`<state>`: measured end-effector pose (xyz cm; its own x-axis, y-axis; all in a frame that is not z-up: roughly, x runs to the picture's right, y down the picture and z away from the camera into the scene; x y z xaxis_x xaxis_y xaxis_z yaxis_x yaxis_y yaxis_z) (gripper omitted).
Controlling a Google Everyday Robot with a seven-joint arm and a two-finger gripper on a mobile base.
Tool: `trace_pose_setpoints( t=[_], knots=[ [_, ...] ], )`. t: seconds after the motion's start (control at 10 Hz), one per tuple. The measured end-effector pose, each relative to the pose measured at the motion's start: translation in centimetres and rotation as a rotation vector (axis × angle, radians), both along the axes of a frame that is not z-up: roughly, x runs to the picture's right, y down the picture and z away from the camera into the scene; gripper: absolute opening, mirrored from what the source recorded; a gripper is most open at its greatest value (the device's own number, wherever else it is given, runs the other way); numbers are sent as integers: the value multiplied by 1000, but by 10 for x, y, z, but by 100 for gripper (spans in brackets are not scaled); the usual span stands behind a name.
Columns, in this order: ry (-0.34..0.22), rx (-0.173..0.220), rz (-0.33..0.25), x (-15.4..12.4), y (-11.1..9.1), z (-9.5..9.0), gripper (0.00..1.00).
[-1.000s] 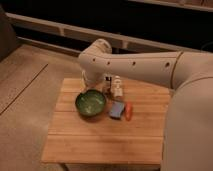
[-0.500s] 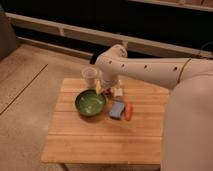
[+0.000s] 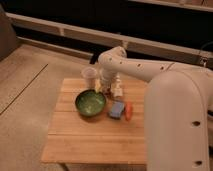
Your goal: Knock the eraser over
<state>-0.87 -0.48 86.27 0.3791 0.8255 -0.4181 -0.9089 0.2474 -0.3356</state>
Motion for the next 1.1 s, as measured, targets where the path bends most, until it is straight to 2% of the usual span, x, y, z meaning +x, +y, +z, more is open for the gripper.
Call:
trace_pose_setpoints(
  t=[0.3,0.5,0.7,0.9,1.1],
  knots=[
    [-97,-19,7,-13,-4,33,65],
    [-141,-22,-6,-12,-7,44,65],
    [-160,-46,-90,0,-8,48,65],
    [-154,-54,-174,12,-21,44,65],
    [-134,-58,-224,19,-32,38,65]
  ],
)
